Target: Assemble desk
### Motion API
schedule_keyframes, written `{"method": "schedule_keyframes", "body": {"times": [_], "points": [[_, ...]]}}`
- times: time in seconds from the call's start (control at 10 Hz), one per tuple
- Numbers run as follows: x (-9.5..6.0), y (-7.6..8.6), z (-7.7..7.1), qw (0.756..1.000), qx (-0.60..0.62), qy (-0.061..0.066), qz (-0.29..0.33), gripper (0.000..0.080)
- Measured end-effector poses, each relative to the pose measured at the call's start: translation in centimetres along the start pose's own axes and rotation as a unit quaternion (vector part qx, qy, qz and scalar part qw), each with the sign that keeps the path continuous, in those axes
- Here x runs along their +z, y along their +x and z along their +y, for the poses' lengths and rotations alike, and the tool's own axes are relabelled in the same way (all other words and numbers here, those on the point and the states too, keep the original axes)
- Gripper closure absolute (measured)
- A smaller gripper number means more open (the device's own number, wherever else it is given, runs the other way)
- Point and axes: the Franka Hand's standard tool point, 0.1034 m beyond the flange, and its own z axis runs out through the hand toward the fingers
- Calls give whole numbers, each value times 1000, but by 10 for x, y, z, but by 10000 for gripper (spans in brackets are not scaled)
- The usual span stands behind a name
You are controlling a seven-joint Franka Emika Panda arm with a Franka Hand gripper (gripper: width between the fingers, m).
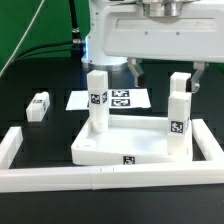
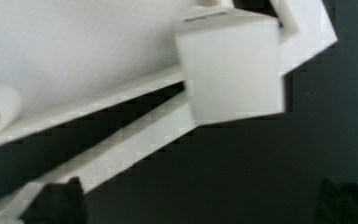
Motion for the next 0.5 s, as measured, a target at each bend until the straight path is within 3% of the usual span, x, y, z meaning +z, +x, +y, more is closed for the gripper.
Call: {"method": "schedule_keyframes", "body": {"times": [0.3,0.4,0.5], "points": [[-3,10,84,993,-118,-11,-14,150],[-1,16,99,989,-145,-14,-17,150],[-1,14,95,986,-168,-15,-17,150]]}}
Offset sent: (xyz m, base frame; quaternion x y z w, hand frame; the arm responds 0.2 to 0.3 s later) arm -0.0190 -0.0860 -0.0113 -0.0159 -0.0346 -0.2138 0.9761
